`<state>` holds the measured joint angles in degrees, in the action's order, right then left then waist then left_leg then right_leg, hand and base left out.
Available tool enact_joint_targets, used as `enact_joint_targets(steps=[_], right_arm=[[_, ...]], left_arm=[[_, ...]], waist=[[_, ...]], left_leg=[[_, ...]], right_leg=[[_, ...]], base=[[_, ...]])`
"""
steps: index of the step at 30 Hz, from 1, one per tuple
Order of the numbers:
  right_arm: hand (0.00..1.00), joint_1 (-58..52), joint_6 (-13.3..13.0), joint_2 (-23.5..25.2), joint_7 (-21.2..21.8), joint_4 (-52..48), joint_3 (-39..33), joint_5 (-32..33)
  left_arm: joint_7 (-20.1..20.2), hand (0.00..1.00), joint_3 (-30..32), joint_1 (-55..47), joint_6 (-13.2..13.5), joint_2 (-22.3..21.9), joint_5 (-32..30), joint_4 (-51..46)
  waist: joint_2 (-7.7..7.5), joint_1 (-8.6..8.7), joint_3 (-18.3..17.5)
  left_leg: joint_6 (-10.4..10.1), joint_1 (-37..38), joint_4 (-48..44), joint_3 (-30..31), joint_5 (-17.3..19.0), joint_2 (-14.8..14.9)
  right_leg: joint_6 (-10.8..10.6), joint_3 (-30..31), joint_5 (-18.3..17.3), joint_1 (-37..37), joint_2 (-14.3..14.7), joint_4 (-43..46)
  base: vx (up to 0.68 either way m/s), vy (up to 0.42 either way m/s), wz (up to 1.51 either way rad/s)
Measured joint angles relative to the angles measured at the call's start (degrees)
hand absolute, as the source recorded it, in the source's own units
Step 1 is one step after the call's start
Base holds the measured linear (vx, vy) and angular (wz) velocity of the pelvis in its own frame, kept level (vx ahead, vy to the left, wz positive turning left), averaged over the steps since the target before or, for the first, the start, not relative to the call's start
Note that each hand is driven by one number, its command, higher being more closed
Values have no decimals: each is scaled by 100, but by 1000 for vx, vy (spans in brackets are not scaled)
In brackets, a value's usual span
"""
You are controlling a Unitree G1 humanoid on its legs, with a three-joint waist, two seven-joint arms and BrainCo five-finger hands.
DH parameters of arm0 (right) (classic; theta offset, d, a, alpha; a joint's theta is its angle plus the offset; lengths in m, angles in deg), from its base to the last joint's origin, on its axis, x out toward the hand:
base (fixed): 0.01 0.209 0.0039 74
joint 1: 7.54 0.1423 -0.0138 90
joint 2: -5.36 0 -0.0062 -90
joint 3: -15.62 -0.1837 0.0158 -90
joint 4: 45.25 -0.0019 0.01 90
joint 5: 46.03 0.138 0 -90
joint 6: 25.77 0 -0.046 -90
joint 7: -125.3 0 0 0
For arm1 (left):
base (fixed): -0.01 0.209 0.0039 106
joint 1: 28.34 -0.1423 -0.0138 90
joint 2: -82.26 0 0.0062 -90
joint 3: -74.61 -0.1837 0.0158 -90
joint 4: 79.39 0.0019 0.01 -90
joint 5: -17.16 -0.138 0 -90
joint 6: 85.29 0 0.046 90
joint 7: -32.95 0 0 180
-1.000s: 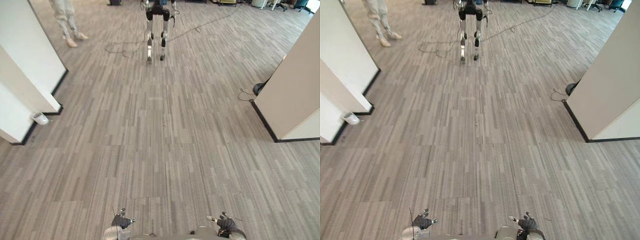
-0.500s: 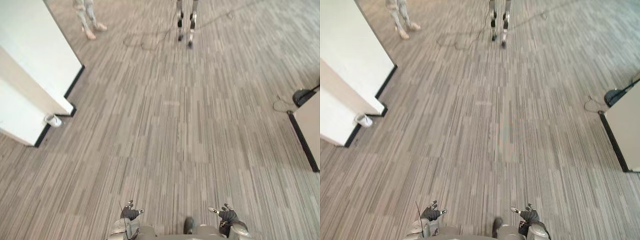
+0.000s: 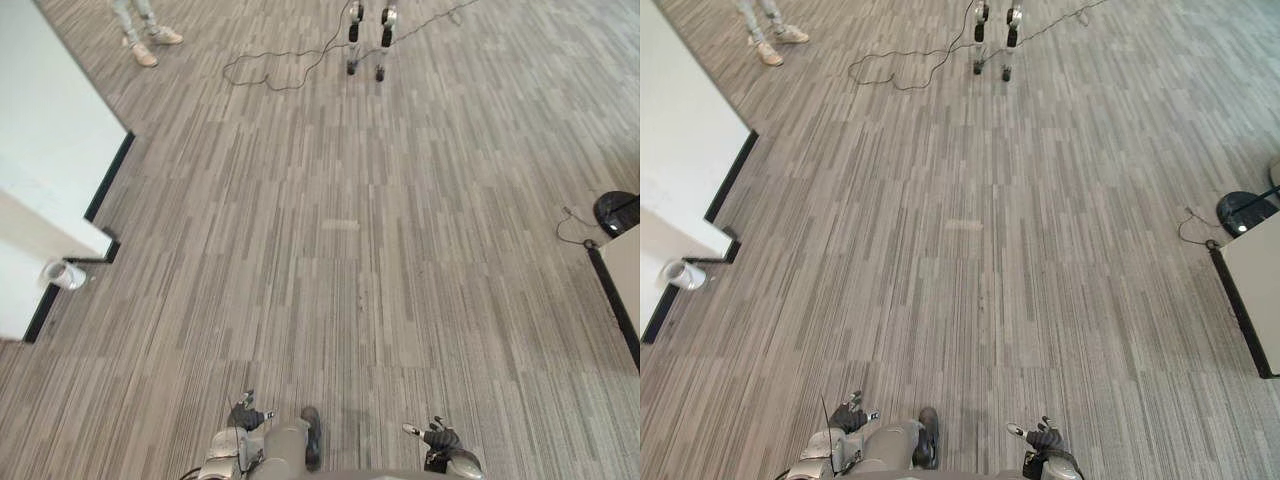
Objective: Organize washtable
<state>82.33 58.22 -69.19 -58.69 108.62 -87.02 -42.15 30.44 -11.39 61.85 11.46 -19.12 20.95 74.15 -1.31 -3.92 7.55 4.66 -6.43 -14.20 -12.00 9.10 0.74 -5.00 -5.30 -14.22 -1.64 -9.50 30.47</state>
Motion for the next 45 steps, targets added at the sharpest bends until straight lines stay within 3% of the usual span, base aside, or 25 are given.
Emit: enact_joint_targets(steps=[1, 4, 5, 7, 8, 9, 10, 12, 15, 16, 18, 21, 22, 25, 26, 30, 32, 33, 35, 38, 40, 41, 42, 44, 45], right_arm=[[0, -14, -30, -47, 50, -20, 168, -1], [0, 50, -28, -170, 59, -95, 308, -1], [0, 42, -29, -225, 61, -135, 325, 0], [0, -3, -16, -209, 75, -185, 253, 45], [0, -9, -14, -170, 85, -212, 244, 47], [0, -94, -12, -185, 79, -192, 227, 43], [0, -81, -1, -222, 75, -157, 195, 16], [0, -74, 15, -177, 84, -97, -126, -4], [0, -98, 71, -237, 52, -96, -314, -8], [0, -104, 95, -255, 39, -101, -313, -8], [0, -165, 130, -267, 38, -64, -309, 2], [0, -118, 133, -248, 36, -1, -308, 9], [0, -146, 134, -237, 33, 5, -311, 10], [0, -220, 143, -257, 28, 33, -277, 11], [0, -242, 144, -303, 29, 38, -162, 10], [0, -288, 147, -58, 40, 59, -94, 1], [0, -251, 141, -57, 43, 49, -97, -10], [0, -241, 130, -117, 43, 22, -101, -14], [0, -258, 119, -168, 43, 18, -85, -11], [0, -170, 68, -178, 51, -9, -36, -59], [0, -84, 58, -192, 58, -7, -38, -44], [0, -9, 58, -205, 58, -8, -35, -40], [0, 34, 51, -177, 54, -6, -39, -45], [0, 51, 61, -91, 48, -5, -112, -45], [0, 49, 94, -97, 44, -2, -236, -34]], left_arm=[[1, 0, -8, -36, -10, 9, 4, 5], [6, 0, -12, 25, -11, 5, 5, 17], [11, 0, -31, 145, -14, -1, 6, 30], [21, 0, -171, 173, -27, 23, 6, 56], [38, 0, -174, 156, -52, 34, 29, 66], [57, 0, -158, 70, 5, 0, 56, 64], [65, 0, -137, 30, 18, -67, 56, 65], [113, 0, 75, -36, 7, -304, -78, 126], [101, 0, 452, -33, 7, -547, -131, 83], [97, 0, 467, -46, 5, -566, -132, 52], [95, 0, 449, -119, 16, -555, -131, -101], [96, 0, 391, -134, 63, -499, -117, -126], [99, 0, 239, -126, 79, -422, -104, -126], [97, 0, 53, -135, 102, -328, -100, -118], [99, 0, 22, -154, 101, -326, -100, -90], [108, 0, -11, -137, 90, -32, -98, 5], [109, 0, -10, -129, 80, -47, -106, 5], [109, 0, -39, -140, 44, -88, -109, 9], [108, 0, -230, -179, -1, -84, -111, 56], [104, 0, -216, -160, -9, -86, -103, 71], [94, 0, -188, -158, -17, -102, -98, 71], [94, 0, -180, -151, -21, -114, -99, 71], [95, 0, -177, -112, -14, -93, -101, 59], [101, 0, -151, -65, -13, -4, -108, 54], [101, 0, -107, -77, -15, -31, -116, 69]], waist=[[152, 56, 1], [209, 237, 9], [151, 362, 5], [106, 450, 24], [-38, 541, 24], [-74, 600, -48], [-6, 592, -84], [113, 536, -83], [469, 408, -31], [525, 389, -22], [519, 287, -34], [468, 282, -46], [424, 277, -35], [401, 118, -56], [424, 67, -77], [-33, 6, -253], [-12, 1, -227], [75, 8, -169], [115, 123, -139], [100, 204, -139], [139, 277, -106], [165, 330, -53], [72, 371, 13], [-169, 447, 58], [-162, 507, 62]], left_leg=[[3, 606, 532, -31, 3, 46], [11, 1180, 1017, -63, 11, 83], [0, 1363, 1098, -61, 77, 95], [-127, 1728, 1291, -50, 204, 34], [-212, 1971, 1353, 14, 261, -77], [-319, 2168, 1342, 208, 331, -50], [-323, 2225, 1282, 268, 334, 42], [-562, 1932, 399, 572, 474, 236], [-1153, 1039, -2167, 659, 612, 685], [-1127, 919, -2549, 583, 628, 781], [-836, 497, -2927, 119, 800, 951], [-758, 60, -1808, -41, 844, 773], [-876, -128, -652, 140, 701, 499], [-974, -193, 435, 414, -351, 132], [-706, -142, 443, 431, -864, 121], [-232, -62, 412, 410, -625, -227], [-153, 204, 470, 405, -428, -251], [-77, 583, 650, 400, -365, -258], [-39, 1141, 904, 401, -243, -371], [-27, 1529, 1173, 412, -86, -368], [5, 1576, 1170, 413, 59, -273], [-7, 1669, 1190, 415, 135, -180], [-48, 1803, 1223, 453, 268, -200], [-180, 1959, 1234, 600, 425, -340], [-258, 2184, 1236, 789, 592, -286]], right_leg=[[198, -225, -232, 247, 197, 20], [338, -391, -347, 1049, 650, -134], [366, -425, -264, 1468, 826, -447], [264, -410, 401, 1928, 937, -1211], [320, -357, 1117, 2054, 912, -1478], [660, -241, 1599, 1948, 932, -1458], [628, -300, 1528, 1918, 981, -1438], [802, -476, 1389, 1572, 1078, -1572], [971, -428, 1182, 784, 1400, -2159], [1010, -395, 1152, 606, 1455, -2254], [1020, -250, 1053, -42, 1427, -2607], [837, -105, 948, -281, 1239, -2709], [716, -54, 865, -448, 1045, -2772], [436, 109, 679, -726, 751, -2869], [296, 152, 574, -829, 724, -2876], [125, 101, 509, -854, 384, -2806], [-213, 129, 304, -468, 315, -1631], [-279, 139, 263, -26, 262, -331], [-114, -52, -25, 571, 35, 1119], [7, -514, -202, 1248, 107, 649], [165, -540, -50, 1658, 453, -268], [200, -544, 264, 1752, 673, -905], [137, -546, 920, 2010, 821, -1772], [68, -511, 1374, 2161, 739, -2209], [337, -420, 1950, 2095, 733, -2123]], base=[[407, 107, -46], [351, 40, -12], [453, 8, 16], [383, -16, 24], [413, -82, 54], [525, -134, 53], [563, -186, 51], [437, -178, 26], [416, -108, -4], [360, -13, -19], [333, 10, -25], [249, 56, -23], [343, 113, -11], [403, 180, -29], [325, 168, -19], [411, 172, 12], [316, 166, -3], [205, 138, -5], [286, 138, 5], [266, 55, -3], [263, -16, -8], [325, -61, 0], [341, -83, 8], [401, -161, 44], [523, -225, 81]])
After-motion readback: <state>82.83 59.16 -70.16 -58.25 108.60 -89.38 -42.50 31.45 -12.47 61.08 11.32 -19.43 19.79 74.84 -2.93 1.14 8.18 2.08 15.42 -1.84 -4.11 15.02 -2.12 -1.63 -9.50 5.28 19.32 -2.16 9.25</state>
